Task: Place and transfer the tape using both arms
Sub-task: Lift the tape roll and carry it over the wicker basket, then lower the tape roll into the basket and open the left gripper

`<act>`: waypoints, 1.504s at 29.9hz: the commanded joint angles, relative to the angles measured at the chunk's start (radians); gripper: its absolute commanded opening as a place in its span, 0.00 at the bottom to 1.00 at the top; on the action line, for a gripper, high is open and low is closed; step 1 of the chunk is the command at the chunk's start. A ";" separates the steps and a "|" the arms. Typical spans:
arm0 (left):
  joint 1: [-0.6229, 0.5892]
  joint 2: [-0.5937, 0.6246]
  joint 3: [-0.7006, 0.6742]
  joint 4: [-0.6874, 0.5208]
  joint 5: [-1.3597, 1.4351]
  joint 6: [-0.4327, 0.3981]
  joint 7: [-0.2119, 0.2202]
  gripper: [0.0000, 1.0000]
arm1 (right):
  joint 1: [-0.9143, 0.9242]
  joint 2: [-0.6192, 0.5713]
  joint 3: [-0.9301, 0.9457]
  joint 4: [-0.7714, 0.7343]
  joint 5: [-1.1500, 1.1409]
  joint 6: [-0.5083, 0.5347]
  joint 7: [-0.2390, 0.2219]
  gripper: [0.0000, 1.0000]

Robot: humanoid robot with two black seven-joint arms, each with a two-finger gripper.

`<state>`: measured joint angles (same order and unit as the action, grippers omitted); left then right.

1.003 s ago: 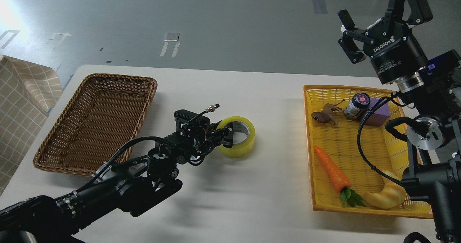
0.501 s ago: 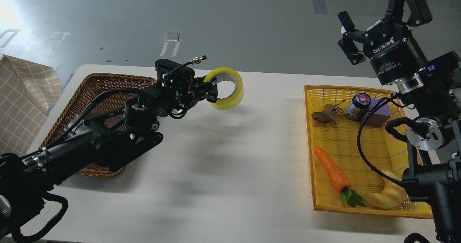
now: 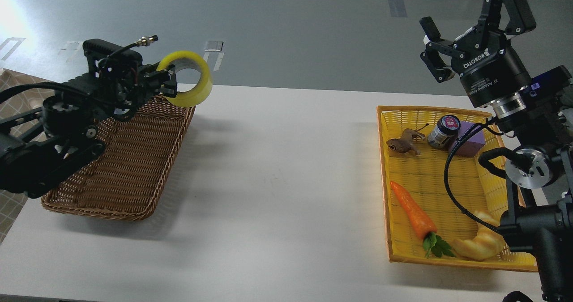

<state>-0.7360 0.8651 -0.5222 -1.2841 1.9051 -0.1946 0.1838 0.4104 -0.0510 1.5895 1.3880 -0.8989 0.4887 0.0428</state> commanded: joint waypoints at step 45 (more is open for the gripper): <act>0.285 0.088 -0.004 0.233 -0.164 0.195 -0.346 0.85 | -0.061 -0.003 -0.008 0.016 0.000 0.000 -0.004 1.00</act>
<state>-0.4512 0.9499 -0.5282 -1.0612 1.7516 -0.0016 -0.1381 0.3510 -0.0539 1.5816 1.4058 -0.8989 0.4887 0.0383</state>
